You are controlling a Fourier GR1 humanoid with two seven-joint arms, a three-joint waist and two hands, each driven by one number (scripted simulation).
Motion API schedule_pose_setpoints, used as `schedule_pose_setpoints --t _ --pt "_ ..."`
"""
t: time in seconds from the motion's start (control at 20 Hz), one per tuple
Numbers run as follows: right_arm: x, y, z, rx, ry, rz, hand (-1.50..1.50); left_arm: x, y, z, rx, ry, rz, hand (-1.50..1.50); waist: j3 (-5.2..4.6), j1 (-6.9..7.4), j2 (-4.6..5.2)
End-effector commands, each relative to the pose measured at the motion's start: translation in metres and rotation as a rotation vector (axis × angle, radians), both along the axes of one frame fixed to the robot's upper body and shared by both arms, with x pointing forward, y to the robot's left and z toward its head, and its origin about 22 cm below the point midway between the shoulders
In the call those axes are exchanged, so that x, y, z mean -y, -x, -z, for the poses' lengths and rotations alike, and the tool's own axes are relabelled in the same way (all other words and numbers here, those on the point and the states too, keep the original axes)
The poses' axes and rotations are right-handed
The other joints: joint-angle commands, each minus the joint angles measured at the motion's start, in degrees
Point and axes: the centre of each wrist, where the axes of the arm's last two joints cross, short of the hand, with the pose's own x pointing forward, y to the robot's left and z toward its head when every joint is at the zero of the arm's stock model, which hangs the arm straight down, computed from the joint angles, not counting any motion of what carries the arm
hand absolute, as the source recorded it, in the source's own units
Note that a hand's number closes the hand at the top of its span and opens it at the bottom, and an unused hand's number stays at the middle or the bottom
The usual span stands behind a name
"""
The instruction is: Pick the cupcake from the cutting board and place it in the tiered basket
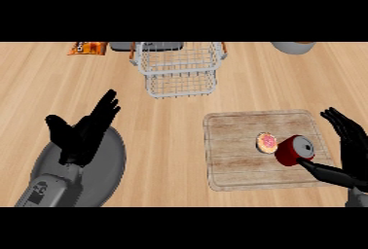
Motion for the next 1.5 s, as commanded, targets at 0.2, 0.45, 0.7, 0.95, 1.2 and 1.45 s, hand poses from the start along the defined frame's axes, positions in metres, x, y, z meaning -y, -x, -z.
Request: schedule_pose_setpoints --t 0.2,0.45,0.7,0.95,1.2,1.45 --pt "0.02 0.049 -0.032 -0.05 0.445 0.018 -1.5 0.005 -0.002 0.0 -0.031 0.0 -0.003 0.0 -0.27 -1.37 -0.44" --pt "0.023 0.072 -0.065 -0.156 0.718 0.204 -1.5 0.001 0.001 -0.001 -0.017 0.004 -0.007 0.0 -0.57 -2.6 -0.79" --pt "-0.026 0.086 -0.104 -0.237 0.8 0.281 -1.5 0.006 0.003 0.012 -0.01 -0.002 -0.012 0.0 -0.46 -1.26 -0.41" --pt "-0.089 0.103 -0.123 -0.34 0.793 0.267 -1.5 0.006 0.01 0.008 -0.018 0.01 0.023 0.0 -0.26 0.61 -0.21" --pt "-0.126 0.097 -0.131 -0.419 0.898 0.33 -1.5 0.013 -0.01 -0.002 -0.012 0.002 0.033 0.0 -0.19 0.68 -0.08" --pt "-0.153 0.088 -0.089 -0.514 1.008 0.357 -1.5 0.009 -0.014 -0.009 -0.005 -0.002 0.034 0.0 -0.11 0.71 -0.14"
